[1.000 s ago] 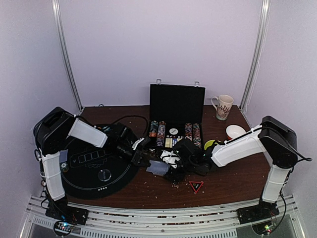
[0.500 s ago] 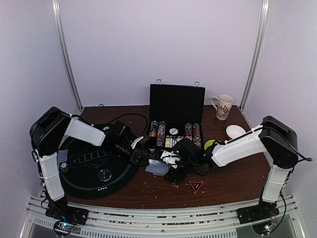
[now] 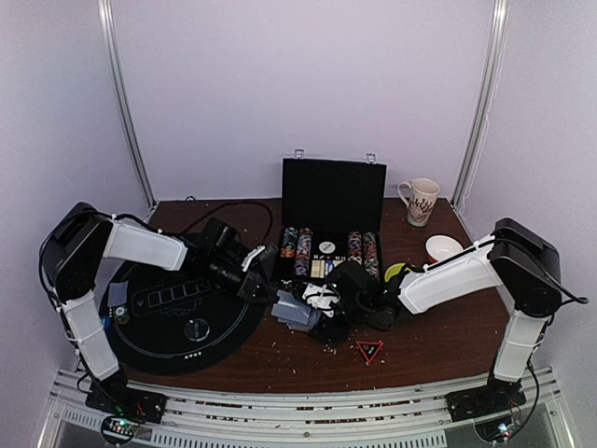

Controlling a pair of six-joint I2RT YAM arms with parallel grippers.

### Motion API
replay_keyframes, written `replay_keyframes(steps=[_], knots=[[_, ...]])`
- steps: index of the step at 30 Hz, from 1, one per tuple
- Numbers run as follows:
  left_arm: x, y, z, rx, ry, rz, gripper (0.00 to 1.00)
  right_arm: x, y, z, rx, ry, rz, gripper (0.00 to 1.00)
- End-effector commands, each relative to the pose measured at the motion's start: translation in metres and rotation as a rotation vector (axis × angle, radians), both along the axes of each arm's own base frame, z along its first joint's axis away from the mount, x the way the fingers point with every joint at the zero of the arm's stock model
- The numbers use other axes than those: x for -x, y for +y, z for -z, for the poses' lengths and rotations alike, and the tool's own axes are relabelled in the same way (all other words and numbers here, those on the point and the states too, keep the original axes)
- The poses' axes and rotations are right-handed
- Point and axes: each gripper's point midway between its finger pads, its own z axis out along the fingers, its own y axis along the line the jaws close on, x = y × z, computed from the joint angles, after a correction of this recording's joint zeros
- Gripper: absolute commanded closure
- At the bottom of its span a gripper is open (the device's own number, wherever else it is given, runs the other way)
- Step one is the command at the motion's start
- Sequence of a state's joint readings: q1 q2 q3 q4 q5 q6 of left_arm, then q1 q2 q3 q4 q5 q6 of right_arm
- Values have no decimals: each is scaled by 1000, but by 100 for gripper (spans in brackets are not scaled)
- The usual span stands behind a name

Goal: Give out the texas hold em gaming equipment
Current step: Pick up the poker card from the face-down deck piles, then distribute the poker card in the big blind area.

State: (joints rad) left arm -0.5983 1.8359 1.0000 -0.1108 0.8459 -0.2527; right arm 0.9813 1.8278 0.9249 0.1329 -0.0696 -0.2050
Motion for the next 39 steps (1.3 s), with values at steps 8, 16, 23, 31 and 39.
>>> replay_keyframes(steps=[8, 16, 23, 31, 39], knots=[[-11, -2, -34, 136, -45, -22, 100, 13, -27, 24, 123, 51, -3, 13], [-55, 57, -78, 229, -68, -295, 100, 13, -27, 23, 125, 49, -3, 13], [-87, 143, -128, 283, -147, -555, 100, 13, -26, 25, 125, 52, -12, 13], [-132, 345, -125, 135, -165, -1159, 100, 13, -26, 25, 112, 50, -8, 13], [-166, 409, -73, 44, -92, -1308, 100, 13, -26, 25, 112, 47, -9, 13]])
